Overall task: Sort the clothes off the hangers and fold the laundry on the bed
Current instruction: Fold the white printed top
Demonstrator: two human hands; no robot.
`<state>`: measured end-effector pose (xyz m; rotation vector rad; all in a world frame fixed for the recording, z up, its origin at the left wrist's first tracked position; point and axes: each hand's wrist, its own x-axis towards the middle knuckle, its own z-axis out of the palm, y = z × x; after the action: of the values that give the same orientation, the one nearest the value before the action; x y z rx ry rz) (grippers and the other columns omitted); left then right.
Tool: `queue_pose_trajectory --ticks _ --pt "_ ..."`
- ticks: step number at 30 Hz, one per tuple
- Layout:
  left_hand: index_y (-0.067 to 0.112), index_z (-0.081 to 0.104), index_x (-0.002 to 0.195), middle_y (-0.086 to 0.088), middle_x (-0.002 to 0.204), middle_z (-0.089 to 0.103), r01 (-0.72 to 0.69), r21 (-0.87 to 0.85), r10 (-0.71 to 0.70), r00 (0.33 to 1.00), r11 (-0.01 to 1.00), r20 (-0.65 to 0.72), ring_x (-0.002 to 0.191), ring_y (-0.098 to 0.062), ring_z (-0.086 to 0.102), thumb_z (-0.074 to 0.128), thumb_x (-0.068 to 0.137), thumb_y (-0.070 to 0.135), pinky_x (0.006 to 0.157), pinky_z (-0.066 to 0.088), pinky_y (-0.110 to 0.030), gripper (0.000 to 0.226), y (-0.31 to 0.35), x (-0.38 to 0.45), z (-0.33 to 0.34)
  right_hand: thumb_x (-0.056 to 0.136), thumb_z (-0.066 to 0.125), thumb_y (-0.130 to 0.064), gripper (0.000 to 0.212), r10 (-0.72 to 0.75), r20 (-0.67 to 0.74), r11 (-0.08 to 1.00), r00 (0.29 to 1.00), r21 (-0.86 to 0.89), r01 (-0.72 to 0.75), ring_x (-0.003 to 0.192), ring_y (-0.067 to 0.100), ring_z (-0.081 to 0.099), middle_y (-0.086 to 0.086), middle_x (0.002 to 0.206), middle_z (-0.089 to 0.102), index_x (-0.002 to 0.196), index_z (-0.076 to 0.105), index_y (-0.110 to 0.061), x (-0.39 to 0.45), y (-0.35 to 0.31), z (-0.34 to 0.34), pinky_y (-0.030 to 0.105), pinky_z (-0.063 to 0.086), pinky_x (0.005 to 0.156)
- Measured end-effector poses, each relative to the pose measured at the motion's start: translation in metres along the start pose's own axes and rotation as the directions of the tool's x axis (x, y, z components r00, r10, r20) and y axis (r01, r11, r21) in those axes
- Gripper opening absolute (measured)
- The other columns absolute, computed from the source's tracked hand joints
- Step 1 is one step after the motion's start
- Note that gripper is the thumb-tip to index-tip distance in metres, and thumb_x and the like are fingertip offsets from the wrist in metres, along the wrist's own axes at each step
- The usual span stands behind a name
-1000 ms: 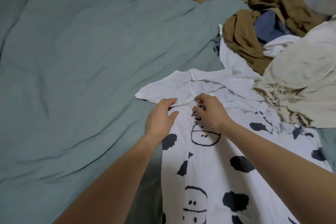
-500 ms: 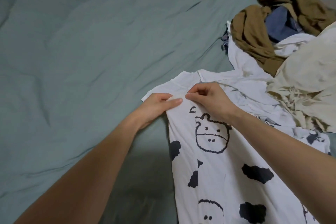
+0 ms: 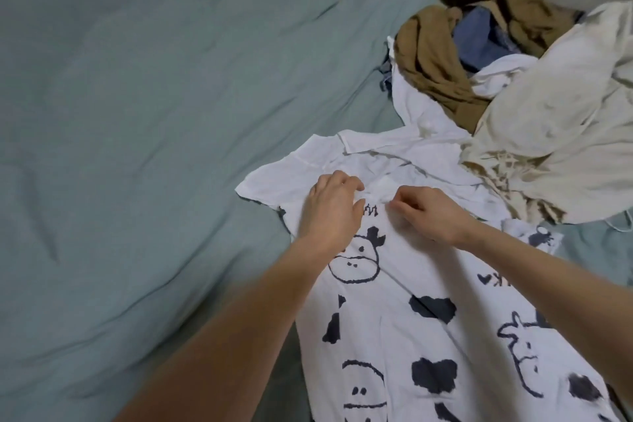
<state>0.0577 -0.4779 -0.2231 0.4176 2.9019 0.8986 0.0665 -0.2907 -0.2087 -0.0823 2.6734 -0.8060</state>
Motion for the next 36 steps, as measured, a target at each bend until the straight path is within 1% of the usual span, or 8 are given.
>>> queue_pose_trajectory --ticks 3,6,9,14,20,26,30,36 --pt "0.020 0.055 0.131 0.002 0.131 0.053 -0.130 0.012 0.126 0.978 0.991 0.164 0.124 -0.020 0.040 0.052 0.098 0.029 0.105 0.029 -0.029 0.034 0.034 0.007 0.019 0.093 0.046 -0.013 0.010 0.011 0.064 0.991 0.998 -0.137 -0.002 0.081 0.021 0.049 -0.006 0.076 0.053 0.086 0.051 -0.018 -0.019 0.041 -0.022 0.031 0.034 0.070" --pt "0.020 0.051 0.135 0.002 0.134 0.051 -0.173 0.025 0.164 0.962 0.985 0.219 0.125 -0.019 0.040 0.050 0.099 0.032 0.105 0.028 -0.028 0.038 0.061 0.012 0.043 0.082 0.054 -0.007 0.021 0.037 -0.085 0.981 0.996 -0.186 -0.052 0.090 0.023 0.050 0.001 0.092 0.058 0.100 0.056 -0.016 -0.034 0.086 -0.041 0.033 0.039 0.078" --pt "0.020 0.052 0.134 0.001 0.132 0.053 -0.186 0.038 0.171 0.952 0.982 0.253 0.122 -0.020 0.042 0.049 0.099 0.032 0.100 0.030 -0.028 0.038 0.087 0.015 0.064 0.076 0.050 0.004 0.030 0.231 -0.271 0.967 0.934 -0.037 -0.250 0.088 0.025 0.055 0.004 0.093 0.062 0.099 0.059 -0.013 -0.055 0.133 -0.059 0.032 0.042 0.074" --pt "0.020 0.051 0.136 -0.001 0.130 0.056 -0.212 0.059 0.186 0.938 0.976 0.292 0.119 -0.021 0.045 0.051 0.098 0.033 0.097 0.033 -0.029 0.040 0.126 0.022 0.096 0.080 0.043 0.013 0.040 0.375 -0.247 0.922 0.894 0.198 -0.332 0.103 0.025 0.059 0.008 0.107 0.067 0.106 0.063 -0.008 -0.092 0.199 -0.077 0.025 0.042 0.082" --pt "0.019 0.057 0.128 -0.001 0.118 0.062 -0.185 0.066 0.155 0.935 0.981 0.319 0.109 -0.020 0.050 0.057 0.093 0.043 0.093 0.040 -0.033 0.042 0.155 0.029 0.121 0.087 0.065 -0.007 0.023 0.280 -0.127 0.923 0.952 0.310 -0.230 0.096 0.021 0.061 0.008 0.104 0.067 0.108 0.068 -0.017 -0.106 0.225 -0.073 0.027 0.046 0.089" --pt "0.025 0.062 0.116 0.010 0.117 0.056 -0.278 -0.014 0.269 0.916 0.960 0.298 0.111 -0.011 0.046 0.059 0.089 0.052 0.093 0.039 -0.031 0.038 0.182 0.028 0.135 0.088 0.062 -0.004 0.008 0.175 -0.187 0.931 0.967 0.352 -0.100 0.068 0.005 0.056 0.005 0.084 0.066 0.083 0.060 -0.009 -0.106 0.224 -0.080 0.016 0.044 0.064" --pt "0.028 0.062 0.100 0.012 0.120 0.050 -0.279 0.004 0.265 0.914 0.960 0.308 0.113 -0.011 0.042 0.060 0.090 0.046 0.088 0.037 -0.027 0.021 0.188 0.032 0.147 0.097 0.048 -0.005 0.012 0.168 -0.179 0.856 0.969 0.513 -0.054 0.044 0.021 0.055 0.010 0.062 0.048 0.086 0.045 -0.007 -0.104 0.224 -0.093 0.030 0.043 0.041" --pt "0.027 0.065 0.120 0.009 0.125 0.047 -0.317 0.048 0.281 0.893 0.947 0.352 0.119 -0.011 0.035 0.054 0.087 0.061 0.102 0.035 -0.033 0.048 0.194 0.039 0.159 0.102 0.037 -0.016 0.014 0.071 -0.210 0.956 0.975 0.294 -0.006 0.057 0.022 0.067 0.014 0.067 0.066 0.095 0.039 -0.004 -0.097 0.222 -0.106 0.035 0.054 0.061"
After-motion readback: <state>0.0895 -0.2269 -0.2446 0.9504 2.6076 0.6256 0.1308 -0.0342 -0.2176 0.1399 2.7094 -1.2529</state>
